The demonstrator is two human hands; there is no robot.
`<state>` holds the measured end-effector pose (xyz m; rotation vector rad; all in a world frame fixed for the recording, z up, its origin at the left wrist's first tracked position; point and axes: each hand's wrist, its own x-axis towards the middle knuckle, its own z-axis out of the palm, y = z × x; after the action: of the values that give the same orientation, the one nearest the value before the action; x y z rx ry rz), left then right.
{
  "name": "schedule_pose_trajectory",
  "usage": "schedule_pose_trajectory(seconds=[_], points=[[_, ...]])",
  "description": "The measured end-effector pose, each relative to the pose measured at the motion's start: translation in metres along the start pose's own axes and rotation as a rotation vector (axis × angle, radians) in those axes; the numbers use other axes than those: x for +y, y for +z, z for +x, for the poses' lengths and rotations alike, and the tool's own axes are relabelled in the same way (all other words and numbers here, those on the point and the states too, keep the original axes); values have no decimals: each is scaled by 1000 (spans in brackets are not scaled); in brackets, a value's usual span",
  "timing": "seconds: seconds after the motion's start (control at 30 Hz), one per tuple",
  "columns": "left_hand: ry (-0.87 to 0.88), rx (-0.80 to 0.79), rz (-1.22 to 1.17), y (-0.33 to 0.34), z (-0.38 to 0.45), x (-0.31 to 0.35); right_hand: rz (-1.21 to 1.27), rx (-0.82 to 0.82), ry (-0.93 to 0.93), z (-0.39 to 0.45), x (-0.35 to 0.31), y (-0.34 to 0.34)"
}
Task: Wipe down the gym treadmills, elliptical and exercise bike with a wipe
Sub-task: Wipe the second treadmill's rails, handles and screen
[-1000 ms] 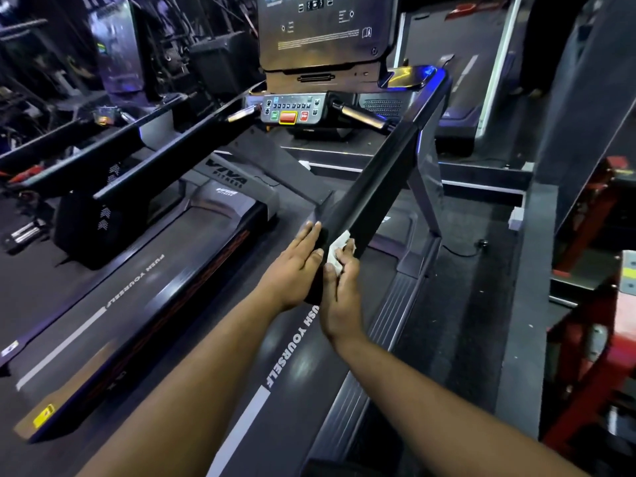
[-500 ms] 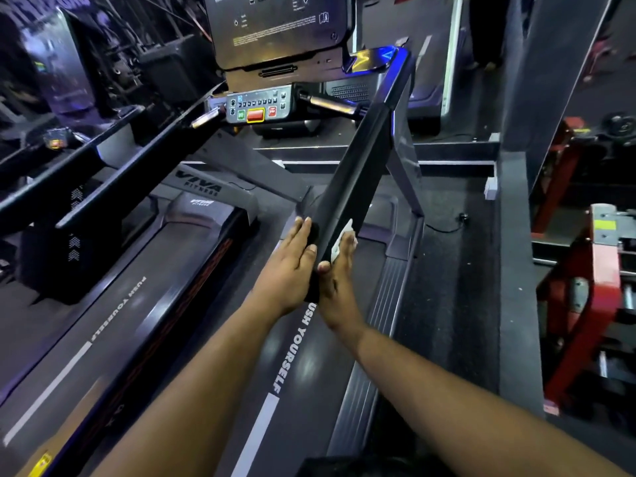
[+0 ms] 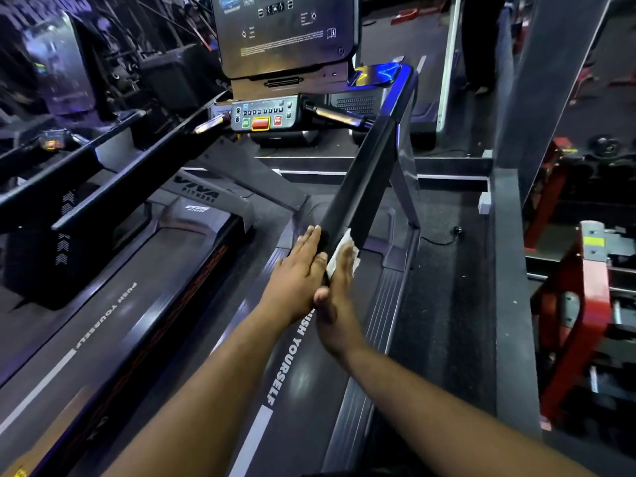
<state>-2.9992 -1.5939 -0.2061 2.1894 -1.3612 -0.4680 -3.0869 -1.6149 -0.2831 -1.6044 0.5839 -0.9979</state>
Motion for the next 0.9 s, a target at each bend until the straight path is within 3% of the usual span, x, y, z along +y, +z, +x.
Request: schedule_pose_trajectory(seconds=[0.13, 0.3, 0.5, 0.73, 0.9], points=[[-37, -36, 39, -4, 4, 2, -75, 2, -120, 8, 11, 0], [-46, -72, 128, -4, 13, 2, -12, 66, 48, 79, 16, -31], [-71, -104, 133, -4, 27, 12, -85, -110, -140, 21, 20, -15], [-75, -110, 184, -4, 39, 17, -64, 13, -47, 98, 25, -42], [-75, -120, 169, -3, 43, 19, -61, -126, -141, 52, 20, -33]])
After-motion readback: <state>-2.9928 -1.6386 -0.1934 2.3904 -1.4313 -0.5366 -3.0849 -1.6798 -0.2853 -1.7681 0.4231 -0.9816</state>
